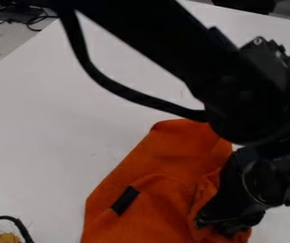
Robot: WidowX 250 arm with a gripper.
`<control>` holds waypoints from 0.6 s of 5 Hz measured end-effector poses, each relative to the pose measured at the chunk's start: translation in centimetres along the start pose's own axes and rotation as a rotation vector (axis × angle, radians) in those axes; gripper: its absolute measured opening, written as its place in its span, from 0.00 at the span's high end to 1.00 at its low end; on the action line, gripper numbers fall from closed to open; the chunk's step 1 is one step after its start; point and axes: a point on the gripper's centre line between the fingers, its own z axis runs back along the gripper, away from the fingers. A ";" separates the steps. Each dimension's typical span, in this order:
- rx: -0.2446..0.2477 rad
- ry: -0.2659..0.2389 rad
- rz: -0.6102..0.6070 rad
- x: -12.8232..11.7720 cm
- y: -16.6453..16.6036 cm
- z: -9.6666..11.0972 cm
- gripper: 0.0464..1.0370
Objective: Pick the cloth and place it to the bottom right
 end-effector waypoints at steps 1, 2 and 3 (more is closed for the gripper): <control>0.019 0.027 -0.020 -0.8 -0.3 -1.0 0.97; -0.003 0.064 -0.096 -0.7 -0.6 -1.5 0.81; 0.065 0.082 -0.157 0.6 -0.2 -1.0 0.52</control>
